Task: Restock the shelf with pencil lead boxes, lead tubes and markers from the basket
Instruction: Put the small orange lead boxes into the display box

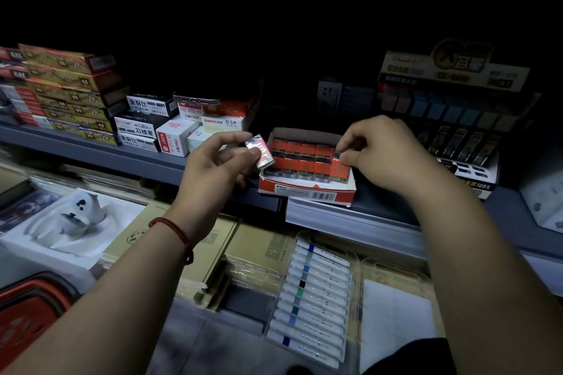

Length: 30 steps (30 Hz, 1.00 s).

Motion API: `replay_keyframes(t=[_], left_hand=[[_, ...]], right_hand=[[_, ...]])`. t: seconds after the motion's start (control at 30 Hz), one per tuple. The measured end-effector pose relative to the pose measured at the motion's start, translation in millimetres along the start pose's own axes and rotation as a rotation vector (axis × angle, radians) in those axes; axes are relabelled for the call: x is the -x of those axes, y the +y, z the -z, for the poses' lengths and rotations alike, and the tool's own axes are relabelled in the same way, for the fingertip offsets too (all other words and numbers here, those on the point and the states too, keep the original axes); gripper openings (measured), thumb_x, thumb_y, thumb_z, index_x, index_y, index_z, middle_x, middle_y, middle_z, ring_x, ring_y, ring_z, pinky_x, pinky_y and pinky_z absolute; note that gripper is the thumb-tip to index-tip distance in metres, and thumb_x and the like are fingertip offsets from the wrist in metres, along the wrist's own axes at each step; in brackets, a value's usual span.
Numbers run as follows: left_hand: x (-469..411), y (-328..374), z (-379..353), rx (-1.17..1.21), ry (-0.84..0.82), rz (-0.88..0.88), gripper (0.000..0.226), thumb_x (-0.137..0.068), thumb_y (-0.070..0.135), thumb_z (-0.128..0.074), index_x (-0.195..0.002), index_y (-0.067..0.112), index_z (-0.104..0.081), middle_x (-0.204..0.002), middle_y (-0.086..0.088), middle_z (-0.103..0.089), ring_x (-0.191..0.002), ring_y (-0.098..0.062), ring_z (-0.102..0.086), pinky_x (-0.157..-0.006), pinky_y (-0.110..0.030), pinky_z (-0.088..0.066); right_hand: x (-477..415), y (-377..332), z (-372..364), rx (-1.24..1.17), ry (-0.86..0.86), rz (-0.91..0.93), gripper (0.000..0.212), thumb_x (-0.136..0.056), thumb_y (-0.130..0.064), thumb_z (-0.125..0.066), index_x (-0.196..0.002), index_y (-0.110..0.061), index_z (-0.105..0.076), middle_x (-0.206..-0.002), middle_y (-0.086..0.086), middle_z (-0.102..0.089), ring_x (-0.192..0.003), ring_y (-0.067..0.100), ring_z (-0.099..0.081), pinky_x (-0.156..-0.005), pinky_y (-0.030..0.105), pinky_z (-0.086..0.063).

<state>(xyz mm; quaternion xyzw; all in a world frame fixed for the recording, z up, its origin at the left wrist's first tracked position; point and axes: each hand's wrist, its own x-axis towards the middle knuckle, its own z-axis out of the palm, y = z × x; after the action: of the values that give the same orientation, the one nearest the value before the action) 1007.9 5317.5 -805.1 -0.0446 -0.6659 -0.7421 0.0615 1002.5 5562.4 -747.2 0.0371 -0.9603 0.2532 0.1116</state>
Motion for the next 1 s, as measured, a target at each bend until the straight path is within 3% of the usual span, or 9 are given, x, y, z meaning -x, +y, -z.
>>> replay_keyframes(t=[0.07,0.2,0.33,0.43,0.53,0.63,0.77,0.9,1.0], left_hand=[[0.1,0.5,0.3,-0.045,-0.028,-0.002,0.031,-0.09,0.011,-0.07,-0.119,0.018,-0.063,-0.081,0.003,-0.072,-0.072,-0.011,-0.061,-0.069,-0.029,-0.05],[0.5,3.0,-1.7,-0.086,-0.099,-0.045,0.025,-0.092,0.008,-0.068,-0.116,0.014,-0.064,-0.089,-0.006,-0.07,-0.078,-0.01,-0.066,-0.066,-0.021,-0.051],[-1.9,0.0,-3.4,-0.255,-0.143,-0.093,0.018,-0.092,0.009,-0.068,-0.108,0.017,-0.068,-0.089,0.002,-0.065,-0.079,-0.008,-0.061,-0.074,-0.02,-0.053],[-4.6,-2.3,-3.2,-0.411,-0.096,-0.129,0.013,-0.092,0.015,-0.069,-0.099,0.026,-0.069,-0.1,0.002,-0.06,-0.081,-0.009,-0.059,-0.076,-0.023,-0.05],[-4.9,-0.5,-3.7,-0.645,-0.072,-0.158,0.011,-0.093,0.025,-0.067,-0.094,0.036,-0.066,-0.109,-0.001,-0.049,-0.088,-0.013,-0.059,-0.077,-0.024,-0.052],[-4.6,-0.1,-4.1,-0.784,-0.098,-0.224,0.012,-0.096,0.028,-0.06,-0.1,0.038,-0.066,-0.107,-0.001,-0.047,-0.09,-0.006,-0.054,-0.079,-0.023,-0.049],[-3.0,1.1,1.4,-0.865,-0.17,-0.286,0.017,-0.099,0.036,-0.056,-0.107,0.032,-0.07,-0.102,0.002,-0.053,-0.088,0.001,-0.053,-0.07,-0.007,-0.037],[-1.0,2.6,10.9,-0.902,-0.29,-0.296,0.038,-0.086,0.068,-0.056,-0.109,0.039,-0.066,-0.102,0.008,-0.054,-0.089,0.0,-0.054,-0.071,-0.015,-0.041],[-0.3,3.1,13.5,-0.986,-0.346,-0.306,0.052,-0.074,0.075,-0.064,-0.114,0.042,-0.061,-0.106,0.016,-0.052,-0.094,0.004,-0.052,-0.075,-0.02,-0.045]], right_hand=[[0.7,-2.0,-4.5,0.001,0.052,-0.003,0.008,-0.089,-0.013,-0.074,-0.087,-0.02,-0.076,-0.09,-0.003,-0.067,-0.086,0.013,-0.061,-0.074,0.025,-0.046],[-1.4,0.6,-17.9,0.059,-0.005,-0.022,0.016,-0.091,-0.007,-0.069,-0.08,-0.015,-0.077,-0.085,-0.003,-0.068,-0.082,0.011,-0.062,-0.07,0.024,-0.047],[-0.4,1.2,-28.3,0.096,0.059,0.01,0.008,-0.091,-0.011,-0.069,-0.092,-0.018,-0.073,-0.101,0.001,-0.054,-0.089,0.019,-0.057,-0.074,0.028,-0.044],[2.2,-4.7,-30.5,0.043,0.088,0.118,0.007,-0.093,-0.018,-0.068,-0.097,-0.022,-0.071,-0.101,-0.004,-0.054,-0.089,0.015,-0.057,-0.078,0.031,-0.048],[5.4,-14.7,-32.4,-0.043,0.013,0.194,0.008,-0.092,-0.02,-0.067,-0.095,-0.025,-0.073,-0.095,-0.011,-0.059,-0.087,0.007,-0.058,-0.077,0.027,-0.05],[6.6,-17.4,-35.9,-0.022,-0.084,0.175,0.009,-0.092,-0.021,-0.066,-0.09,-0.027,-0.073,-0.09,-0.014,-0.061,-0.085,0.009,-0.061,-0.079,0.038,-0.056],[5.1,-13.8,-37.5,-0.02,-0.105,0.15,0.01,-0.092,-0.021,-0.068,-0.091,-0.024,-0.077,-0.087,-0.017,-0.057,-0.085,0.008,-0.061,-0.082,0.04,-0.057],[3.2,-7.9,-36.5,-0.042,-0.119,0.142,0.006,-0.088,-0.024,-0.075,-0.093,-0.026,-0.077,-0.092,-0.014,-0.055,-0.086,0.005,-0.058,-0.077,0.03,-0.053],[0.2,-9.0,-36.1,-0.043,-0.144,0.131,0.017,-0.08,-0.035,-0.083,-0.095,-0.031,-0.075,-0.097,-0.012,-0.054,-0.092,0.009,-0.059,-0.083,0.033,-0.052]])
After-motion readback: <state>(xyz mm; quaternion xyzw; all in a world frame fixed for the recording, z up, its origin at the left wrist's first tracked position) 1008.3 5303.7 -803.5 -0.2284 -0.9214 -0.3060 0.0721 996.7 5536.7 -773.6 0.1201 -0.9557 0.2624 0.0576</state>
